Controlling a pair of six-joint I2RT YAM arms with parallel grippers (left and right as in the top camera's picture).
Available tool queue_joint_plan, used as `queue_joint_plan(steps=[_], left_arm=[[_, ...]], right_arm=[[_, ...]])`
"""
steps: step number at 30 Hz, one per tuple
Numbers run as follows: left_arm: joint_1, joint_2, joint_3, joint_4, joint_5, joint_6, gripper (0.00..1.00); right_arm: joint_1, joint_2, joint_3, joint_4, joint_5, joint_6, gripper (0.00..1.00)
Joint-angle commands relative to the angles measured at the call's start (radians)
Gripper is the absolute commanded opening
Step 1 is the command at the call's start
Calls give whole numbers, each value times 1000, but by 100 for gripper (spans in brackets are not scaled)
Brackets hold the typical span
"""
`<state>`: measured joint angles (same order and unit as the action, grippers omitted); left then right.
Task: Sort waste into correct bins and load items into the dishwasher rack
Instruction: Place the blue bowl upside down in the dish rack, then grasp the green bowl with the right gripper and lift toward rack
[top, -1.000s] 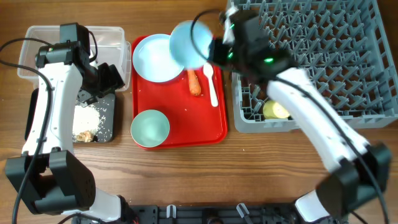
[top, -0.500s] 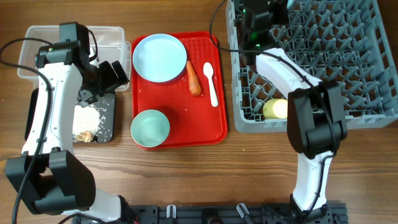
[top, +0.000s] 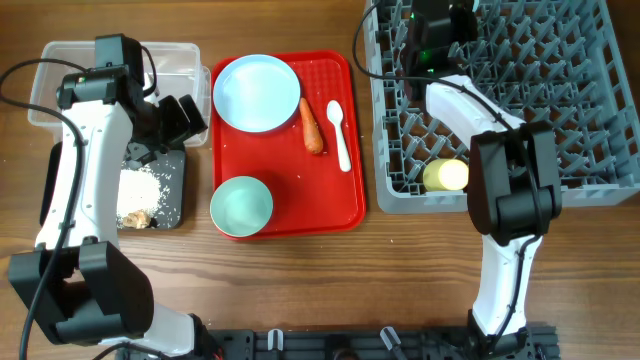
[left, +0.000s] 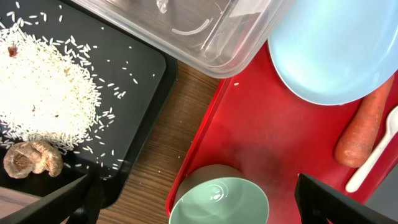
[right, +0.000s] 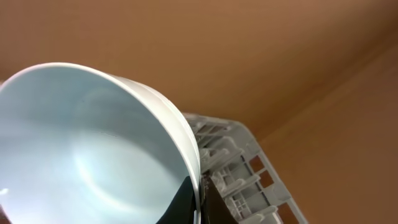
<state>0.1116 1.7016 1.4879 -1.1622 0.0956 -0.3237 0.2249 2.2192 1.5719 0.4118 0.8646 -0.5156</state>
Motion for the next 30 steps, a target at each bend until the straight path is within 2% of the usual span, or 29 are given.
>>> queue_joint_plan(steps=[1, 3, 6, 7, 8, 9, 10, 15, 17, 19, 21, 22, 24, 26, 28, 30], left_arm=[[2, -3, 3, 3, 9, -2, 100], [2, -3, 3, 3, 9, -2, 100], [2, -3, 3, 3, 9, -2, 100], [2, -3, 3, 2, 9, -2, 100], [2, -3, 3, 2, 9, -2, 100], [2, -3, 3, 2, 9, -2, 100], [2, -3, 3, 3, 9, -2, 100], [2, -3, 3, 3, 9, -2, 100], [2, -3, 3, 3, 9, -2, 100], [2, -3, 3, 3, 9, -2, 100], [2, -3, 3, 2, 9, -2, 100], [2, -3, 3, 2, 9, -2, 100], [2, -3, 3, 2, 9, -2, 100], [2, -3, 3, 2, 9, -2, 100], [2, -3, 3, 2, 9, -2, 100], [3, -3, 3, 2, 8, -2, 100]], right_arm=[[2, 49, 6, -58, -39, 77, 4], [6, 50, 5, -85, -39, 129, 4], [49, 49, 5, -52, -24, 90, 5], [68, 49, 5, -53, -23, 54, 12], [95, 49, 5, -54, -2, 17, 32], [116, 49, 5, -53, 17, 19, 63], [146, 47, 5, -52, 31, 27, 100], [241, 18, 5, -52, 31, 174, 100], [262, -50, 5, -56, 30, 261, 100], [263, -140, 5, -166, -27, 441, 100], [263, -257, 5, -423, -289, 652, 100], [263, -331, 5, -593, -536, 755, 100], [263, -411, 5, -814, -895, 835, 100], [264, -428, 5, -1014, -1172, 892, 100], [285, -417, -43, -1104, -1287, 916, 100], [360, -410, -155, -1090, -1292, 994, 96]])
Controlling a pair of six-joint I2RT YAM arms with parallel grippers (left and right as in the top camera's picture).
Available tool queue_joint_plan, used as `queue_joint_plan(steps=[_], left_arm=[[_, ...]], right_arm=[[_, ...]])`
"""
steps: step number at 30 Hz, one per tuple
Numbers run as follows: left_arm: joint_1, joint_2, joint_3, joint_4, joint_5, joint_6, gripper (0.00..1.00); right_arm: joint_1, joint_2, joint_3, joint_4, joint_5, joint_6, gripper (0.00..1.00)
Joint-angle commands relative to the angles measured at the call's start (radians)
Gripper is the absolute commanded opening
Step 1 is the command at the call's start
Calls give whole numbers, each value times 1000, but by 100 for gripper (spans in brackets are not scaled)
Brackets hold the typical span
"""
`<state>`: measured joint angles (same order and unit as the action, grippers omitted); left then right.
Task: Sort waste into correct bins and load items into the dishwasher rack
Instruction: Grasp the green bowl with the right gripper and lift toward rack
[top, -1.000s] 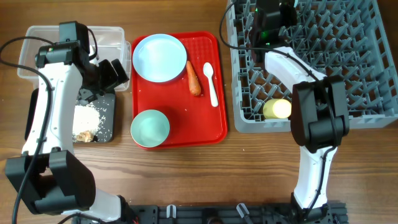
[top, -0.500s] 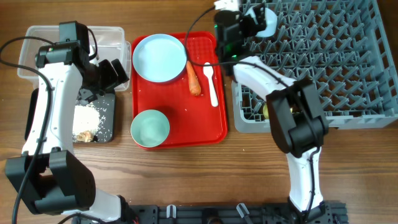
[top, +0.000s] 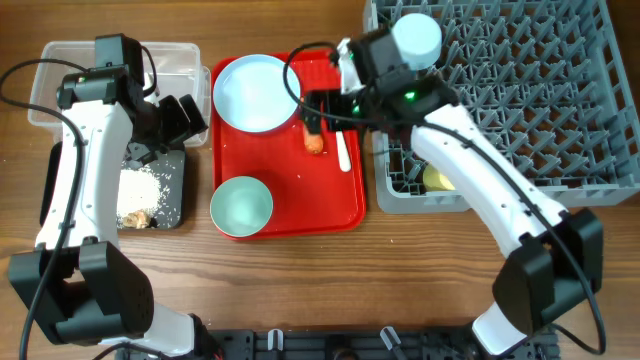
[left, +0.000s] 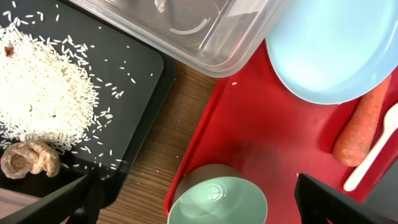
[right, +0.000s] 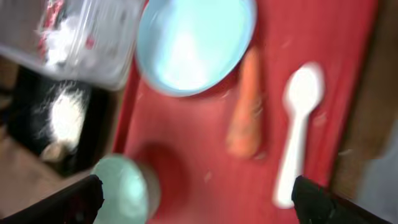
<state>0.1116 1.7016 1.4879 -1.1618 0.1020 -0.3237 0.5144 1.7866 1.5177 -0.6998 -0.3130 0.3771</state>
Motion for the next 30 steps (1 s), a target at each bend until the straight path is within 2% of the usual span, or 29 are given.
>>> queue_joint_plan(steps=[1, 2, 3, 4, 6, 7, 9, 12, 13, 15, 16, 17, 20, 23, 26, 28, 30], left_arm=[[8, -3, 3, 3, 2, -3, 98], [19, -3, 3, 3, 2, -11, 99], [47, -4, 3, 2, -2, -50, 99], [83, -4, 3, 2, -2, -87, 99], [152, -4, 3, 2, 0, -134, 98], [182, -4, 3, -4, 2, -134, 99], [203, -4, 3, -18, 2, -132, 100], [206, -3, 3, -25, 2, -129, 100], [206, -3, 3, -25, 2, -129, 100], [206, -3, 3, -26, 2, -129, 100], [206, -3, 3, -29, 2, -129, 100], [206, -3, 3, -32, 2, -129, 100], [206, -3, 3, -33, 2, -129, 100], [206, -3, 3, -33, 2, -129, 100], [206, -3, 3, -34, 2, -129, 100], [205, -3, 3, -36, 2, -129, 100], [205, -3, 3, -36, 2, -129, 100]], right_arm=[[106, 23, -137, 51, -115, 130, 95], [144, 23, -165, 84, -113, 156, 92], [187, 23, -190, 116, -70, 207, 86], [218, 25, -205, 132, 0, 271, 86], [274, 44, -216, 192, 60, 285, 83], [298, 73, -216, 225, 83, 292, 76], [309, 124, -216, 230, 119, 333, 72], [309, 226, -216, 246, 64, 333, 63], [309, 240, -216, 248, 61, 332, 56], [309, 245, -216, 246, 61, 329, 24], [304, 245, -216, 245, 58, 330, 12], [297, 244, -215, 242, 58, 330, 4], [261, 212, -209, 221, 48, 297, 4], [200, 75, -183, 129, 53, 192, 4], [116, -132, -158, 13, 333, 148, 4], [55, -275, -158, -25, 758, 163, 4], [21, -313, -158, -23, 1179, 164, 4]])
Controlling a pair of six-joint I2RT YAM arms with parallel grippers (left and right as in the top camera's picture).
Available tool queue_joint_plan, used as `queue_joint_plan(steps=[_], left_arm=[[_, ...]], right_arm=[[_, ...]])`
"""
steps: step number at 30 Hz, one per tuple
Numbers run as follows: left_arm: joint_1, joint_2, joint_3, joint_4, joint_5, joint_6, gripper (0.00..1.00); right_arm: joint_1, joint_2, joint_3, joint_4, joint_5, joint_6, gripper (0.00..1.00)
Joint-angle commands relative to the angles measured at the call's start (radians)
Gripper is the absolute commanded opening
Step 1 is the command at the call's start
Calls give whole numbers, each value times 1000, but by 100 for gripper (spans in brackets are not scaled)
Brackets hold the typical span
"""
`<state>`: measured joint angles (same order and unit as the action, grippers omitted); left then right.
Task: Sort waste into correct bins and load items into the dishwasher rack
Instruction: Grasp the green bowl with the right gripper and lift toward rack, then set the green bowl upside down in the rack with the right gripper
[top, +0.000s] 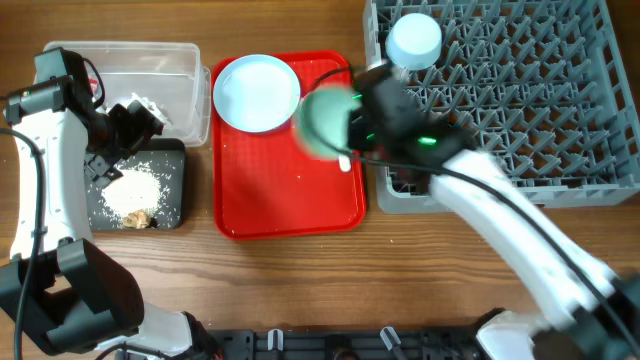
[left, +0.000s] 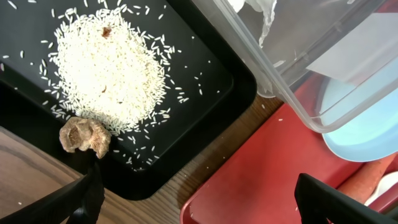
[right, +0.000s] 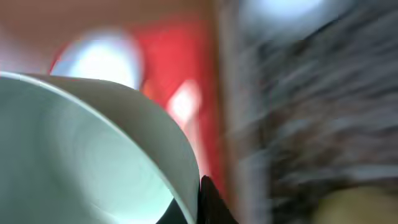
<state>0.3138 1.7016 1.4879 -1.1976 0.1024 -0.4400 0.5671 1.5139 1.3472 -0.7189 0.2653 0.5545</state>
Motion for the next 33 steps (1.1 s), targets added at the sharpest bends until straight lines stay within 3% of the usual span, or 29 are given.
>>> queue_joint_plan(steps=[1, 2, 4, 8, 11, 23, 30, 33], left_arm=[[3, -3, 3, 0, 2, -13, 100], [3, -3, 3, 0, 2, -13, 100], [3, -3, 3, 0, 1, -13, 100], [3, -3, 3, 0, 2, -13, 100], [3, -3, 3, 0, 2, -13, 100], [3, -3, 3, -1, 1, -13, 100], [3, -3, 3, 4, 1, -13, 100], [3, -3, 3, 4, 1, -13, 100]], right_arm=[[-54, -27, 12, 4, 795, -16, 4], [-80, 3, 12, 34, 924, -64, 4], [-116, 62, 12, 131, 962, -220, 4], [-183, 238, 12, 412, 977, -700, 4], [-195, 355, 12, 550, 977, -857, 4], [-261, 436, -8, 563, 917, -866, 4], [-178, 437, -13, 504, 901, -902, 4], [-126, 437, -13, 493, 901, -921, 14]])
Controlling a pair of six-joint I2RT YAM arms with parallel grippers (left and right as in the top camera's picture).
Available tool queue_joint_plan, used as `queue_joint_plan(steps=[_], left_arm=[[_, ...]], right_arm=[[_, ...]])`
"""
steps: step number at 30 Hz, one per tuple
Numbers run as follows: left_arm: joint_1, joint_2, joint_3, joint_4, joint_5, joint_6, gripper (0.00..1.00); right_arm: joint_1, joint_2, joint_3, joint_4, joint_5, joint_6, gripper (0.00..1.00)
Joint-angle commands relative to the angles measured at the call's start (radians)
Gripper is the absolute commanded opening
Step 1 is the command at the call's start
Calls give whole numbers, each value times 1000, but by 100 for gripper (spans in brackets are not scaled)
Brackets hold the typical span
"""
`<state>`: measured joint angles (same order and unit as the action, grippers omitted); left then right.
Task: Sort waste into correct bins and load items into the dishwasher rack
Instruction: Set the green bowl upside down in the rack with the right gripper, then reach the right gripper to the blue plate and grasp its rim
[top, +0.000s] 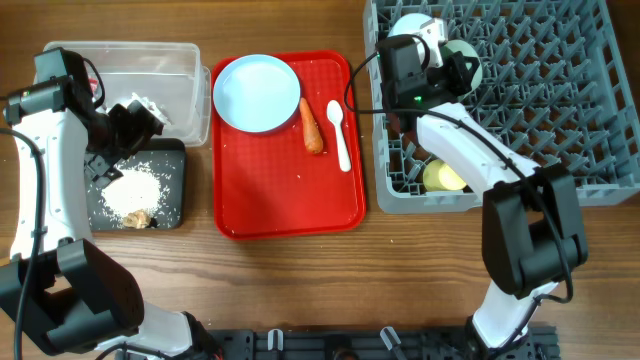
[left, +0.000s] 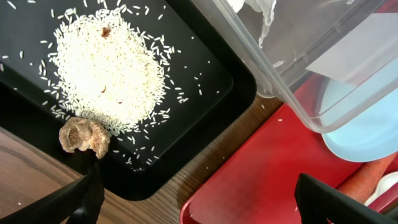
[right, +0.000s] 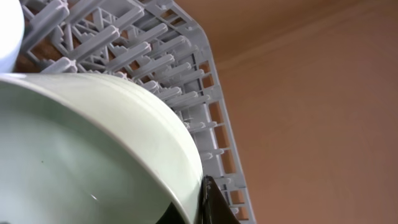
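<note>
My right gripper (top: 448, 60) is shut on the rim of the pale green bowl (top: 464, 62), holding it tilted over the back left of the grey dishwasher rack (top: 560, 120). The green bowl (right: 81, 155) fills the right wrist view, with rack (right: 155, 56) tines behind it. A pale blue bowl (top: 410, 28) stands in the rack beside it. A yellow cup (top: 443, 177) lies at the rack's front left. My left gripper (left: 199, 204) hangs open and empty over the black tray's (left: 205, 99) corner.
The red tray (top: 290, 200) holds a blue plate (top: 257, 93), a carrot (top: 311, 125) and a white spoon (top: 340, 133). The black tray (top: 170, 205) carries rice (left: 109, 68) and a mushroom (left: 84, 137). A clear bin (top: 170, 60) stands behind it.
My right gripper held the green bowl over the red tray's right edge; it now holds it over the rack's back left, beside the pale blue bowl. The left arm has not moved.
First my right gripper held the pale blue bowl at the rack's back. Then that bowl stood in the rack and the gripper was open over the red tray. Later it held the green bowl and the left arm had shifted left; now the bowl is over the rack.
</note>
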<state>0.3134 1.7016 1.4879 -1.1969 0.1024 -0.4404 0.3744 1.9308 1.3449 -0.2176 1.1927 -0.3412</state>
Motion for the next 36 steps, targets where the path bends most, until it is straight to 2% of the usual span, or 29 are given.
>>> queue_joint_plan(steps=[1, 2, 3, 5, 7, 8, 9, 12, 14, 15, 18, 20, 21, 22, 23, 25, 27, 28, 29, 31, 33, 36], left_arm=[[3, -3, 3, 3, 1, -12, 100], [3, -3, 3, 3, 1, -12, 100], [3, -3, 3, 3, 1, -12, 100], [3, -3, 3, 3, 1, -12, 100], [3, -3, 3, 3, 1, -13, 100], [3, -3, 3, 3, 1, -13, 100], [3, -3, 3, 3, 1, -13, 100], [3, -3, 3, 3, 1, -12, 100], [3, -3, 3, 3, 1, -13, 100], [3, -3, 3, 3, 1, -13, 100], [3, -3, 3, 3, 1, -13, 100], [3, -3, 3, 4, 2, -13, 100], [3, -3, 3, 8, 2, -13, 100], [3, -3, 3, 8, 2, -13, 100], [3, -3, 3, 8, 2, -13, 100], [3, -3, 3, 8, 2, -13, 100], [3, -3, 3, 7, 2, -13, 100], [3, -3, 3, 7, 2, -13, 100], [3, -3, 3, 7, 2, -13, 100], [3, -3, 3, 6, 2, -13, 100], [3, -3, 3, 1, 5, -13, 100], [3, -3, 3, -1, 5, -13, 100]], right_arm=[[89, 20, -11, -8, -26, -26, 18], [112, 20, -11, -8, -26, -26, 26], [150, 20, -11, -8, -26, -26, 29], [203, 20, -11, -3, -27, -26, 50], [246, 20, -11, 0, -56, -26, 54], [262, 20, -11, 0, -57, -26, 69], [278, 19, -9, 19, -56, -26, 100], [281, -14, -7, 108, -57, -23, 100], [294, -80, -7, 146, -179, 25, 100], [312, -130, -7, 104, -358, 132, 100], [330, -227, -7, -98, -1168, 323, 100], [329, -225, -9, -132, -1427, 500, 100], [329, -220, -9, -135, -1487, 566, 100], [329, -220, -9, -139, -1505, 578, 100], [328, -222, 2, -144, -1471, 693, 100], [327, -221, 110, -224, -1448, 776, 100], [327, -220, 256, -315, -1322, 754, 100], [328, -214, 319, -304, -1220, 734, 100], [328, -204, 325, -269, -1202, 737, 100], [318, -135, 325, -241, -1202, 786, 100], [314, 24, 325, -180, -1227, 833, 100], [314, 169, 325, -131, -1299, 912, 100]])
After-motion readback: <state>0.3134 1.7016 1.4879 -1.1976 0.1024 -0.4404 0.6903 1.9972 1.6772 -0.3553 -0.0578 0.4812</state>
